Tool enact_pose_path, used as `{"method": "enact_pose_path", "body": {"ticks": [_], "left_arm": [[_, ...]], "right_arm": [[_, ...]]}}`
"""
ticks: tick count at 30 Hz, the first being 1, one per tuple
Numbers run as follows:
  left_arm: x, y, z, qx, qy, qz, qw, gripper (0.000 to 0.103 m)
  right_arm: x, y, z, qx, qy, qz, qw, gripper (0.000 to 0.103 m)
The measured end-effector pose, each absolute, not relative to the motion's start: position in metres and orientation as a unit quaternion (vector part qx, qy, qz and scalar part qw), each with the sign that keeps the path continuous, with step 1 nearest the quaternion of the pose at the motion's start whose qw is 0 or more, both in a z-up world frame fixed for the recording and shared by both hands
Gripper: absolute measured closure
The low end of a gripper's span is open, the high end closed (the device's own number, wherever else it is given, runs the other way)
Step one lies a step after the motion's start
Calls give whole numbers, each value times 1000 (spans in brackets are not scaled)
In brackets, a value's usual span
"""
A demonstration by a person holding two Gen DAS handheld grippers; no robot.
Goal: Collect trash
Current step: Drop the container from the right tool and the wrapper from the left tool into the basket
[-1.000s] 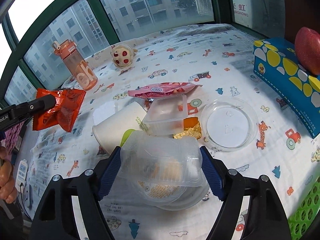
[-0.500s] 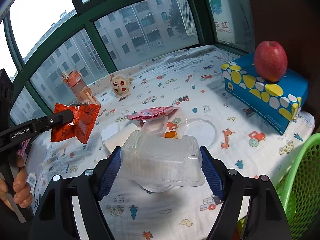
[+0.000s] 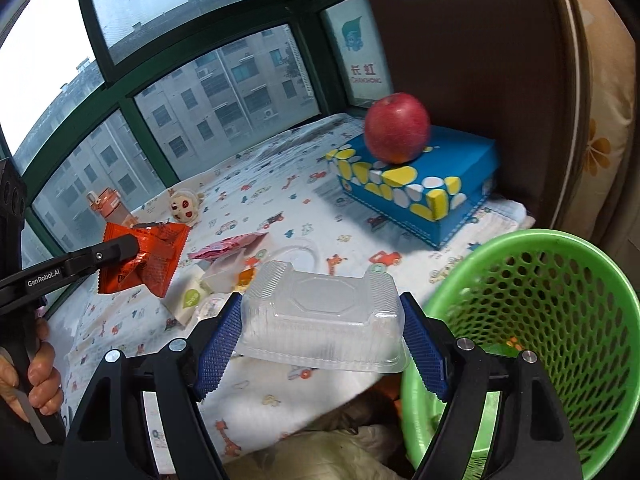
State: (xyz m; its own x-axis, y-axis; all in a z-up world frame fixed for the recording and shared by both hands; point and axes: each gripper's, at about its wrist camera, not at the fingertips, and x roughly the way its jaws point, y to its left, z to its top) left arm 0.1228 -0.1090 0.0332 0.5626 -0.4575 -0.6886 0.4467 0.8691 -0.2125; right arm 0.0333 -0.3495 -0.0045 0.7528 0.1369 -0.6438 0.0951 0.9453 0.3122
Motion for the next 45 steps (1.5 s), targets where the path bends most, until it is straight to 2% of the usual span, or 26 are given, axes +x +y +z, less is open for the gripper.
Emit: {"method": "enact_pose_path", "body": {"ticks": [15,19,21,42,45], "left_arm": [[99,-207,39,35,392,-331,858,88],[92,-226,38,46,394,-344,851,88],[89,-235,37,51,396,-351,847,88],[42,-329,4,96,435,-439,780,88],[37,-336,-2,98,444,-445,772,85]], "right_arm": [[-22,-469,-30,201,364,-115,902,28],[-28,-480,-33,211,362,-128,899,27],[-32,-485,-33,217,358,-133,899,21],[-102,-518,-2,232,296,-174,910,18],[-107,-524,-2,238,291,-179,909,18]]}}
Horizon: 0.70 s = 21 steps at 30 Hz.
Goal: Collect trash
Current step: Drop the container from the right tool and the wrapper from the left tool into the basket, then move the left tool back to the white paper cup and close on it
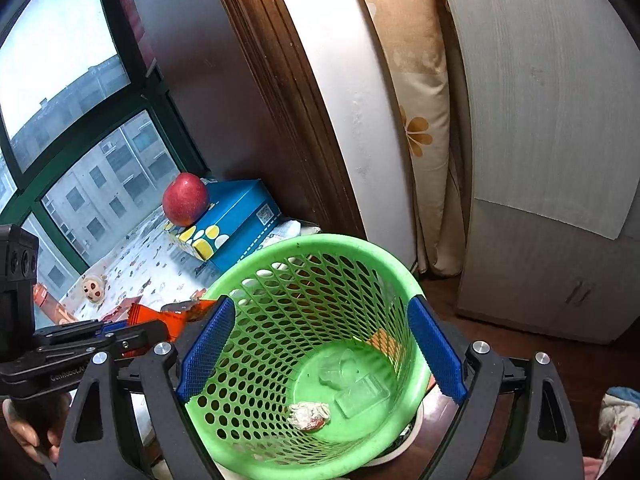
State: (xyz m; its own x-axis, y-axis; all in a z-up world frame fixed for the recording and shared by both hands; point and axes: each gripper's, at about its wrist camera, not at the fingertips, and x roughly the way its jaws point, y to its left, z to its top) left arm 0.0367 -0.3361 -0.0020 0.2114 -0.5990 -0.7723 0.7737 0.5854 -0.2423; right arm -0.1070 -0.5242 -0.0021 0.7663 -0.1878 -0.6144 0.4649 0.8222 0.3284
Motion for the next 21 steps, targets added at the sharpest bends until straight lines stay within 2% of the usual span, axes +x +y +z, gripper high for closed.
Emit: {"method": "enact_pose_path", "body": {"ticks": [3,4,5,14,21], "left_arm": [[34,-341,-7,96,451,-454,762,73],[33,-342,-8,94,453,-455,761,60],[32,-342,-9,92,451,-455,762,56],[35,-320,-4,90,439,-434,781,44],[56,-271,-2,75,438,-381,811,43]], "right_arm": [[-112,-528,-4,244,289,-184,907,18],[-113,-529,-5,246,289,-184,907,18],[-114,-529,-5,248,289,-184,906,18],[-112,-519,-3,247,289,-171,909,18],[-93,-492,-1,232,301,-140,914,18]]}}
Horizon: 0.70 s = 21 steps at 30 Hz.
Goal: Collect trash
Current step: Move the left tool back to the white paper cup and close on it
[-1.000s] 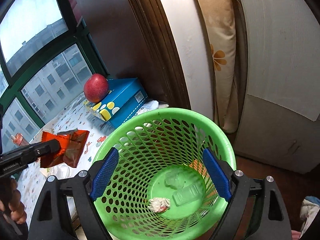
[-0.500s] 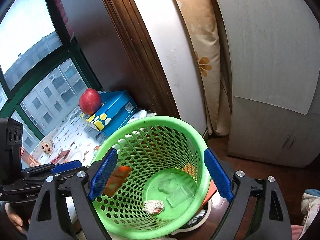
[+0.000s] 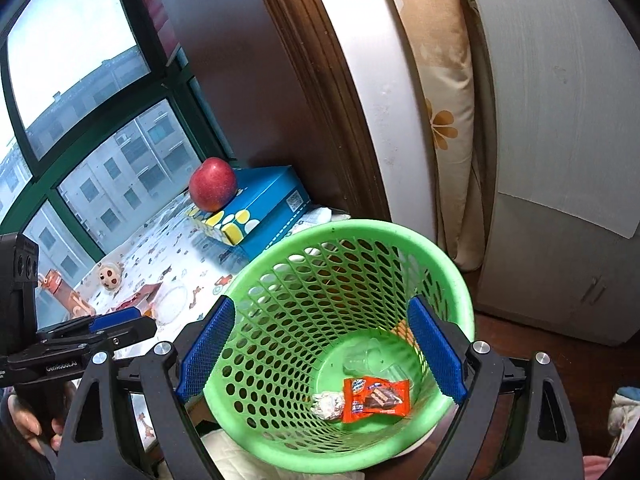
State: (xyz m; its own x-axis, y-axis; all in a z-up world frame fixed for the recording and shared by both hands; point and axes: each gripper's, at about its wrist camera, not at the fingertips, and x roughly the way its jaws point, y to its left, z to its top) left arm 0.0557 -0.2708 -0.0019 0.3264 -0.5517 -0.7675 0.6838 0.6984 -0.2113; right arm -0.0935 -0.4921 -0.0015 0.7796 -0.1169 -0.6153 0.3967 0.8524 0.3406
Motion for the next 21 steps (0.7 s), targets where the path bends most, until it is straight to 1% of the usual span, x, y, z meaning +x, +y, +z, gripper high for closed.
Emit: {"method": "enact_pose_path", "body": {"ticks": [15,19,21], "left_arm": [[119,-133,-15,39,439,-225,869,43],[138,-95,-22,36,445,-187,875,33],[148,-81,-26,39,447,-178,876,33]], "right_arm": [[-34,-416,1,197,329,-53,922,18],[-18,-393,2,185,335,-29,923,18],[-10,-382,2,181,339,-18,923,18]]}}
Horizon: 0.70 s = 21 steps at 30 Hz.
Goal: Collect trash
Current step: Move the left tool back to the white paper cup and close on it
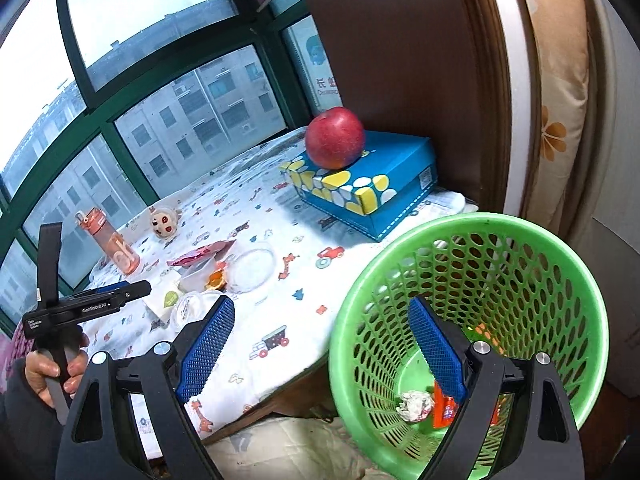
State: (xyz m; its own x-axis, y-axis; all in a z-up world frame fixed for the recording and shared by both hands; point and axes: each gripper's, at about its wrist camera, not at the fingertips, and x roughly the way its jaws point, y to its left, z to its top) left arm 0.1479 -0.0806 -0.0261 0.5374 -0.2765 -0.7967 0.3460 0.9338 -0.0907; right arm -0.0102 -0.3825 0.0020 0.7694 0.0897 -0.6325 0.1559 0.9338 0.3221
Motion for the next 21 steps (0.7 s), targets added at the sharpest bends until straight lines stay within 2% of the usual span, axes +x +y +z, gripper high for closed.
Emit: {"method": "enact_pose_path", "body": {"ticks": [4,21], "left_arm": [[169,-62,-36,51,455,-170,873,29],[219,-50,-83,95,496,-188,842,29]], "right_arm": [[4,-362,1,169,348,2,922,18],[43,-317,-14,146,382,41,911,18]]}}
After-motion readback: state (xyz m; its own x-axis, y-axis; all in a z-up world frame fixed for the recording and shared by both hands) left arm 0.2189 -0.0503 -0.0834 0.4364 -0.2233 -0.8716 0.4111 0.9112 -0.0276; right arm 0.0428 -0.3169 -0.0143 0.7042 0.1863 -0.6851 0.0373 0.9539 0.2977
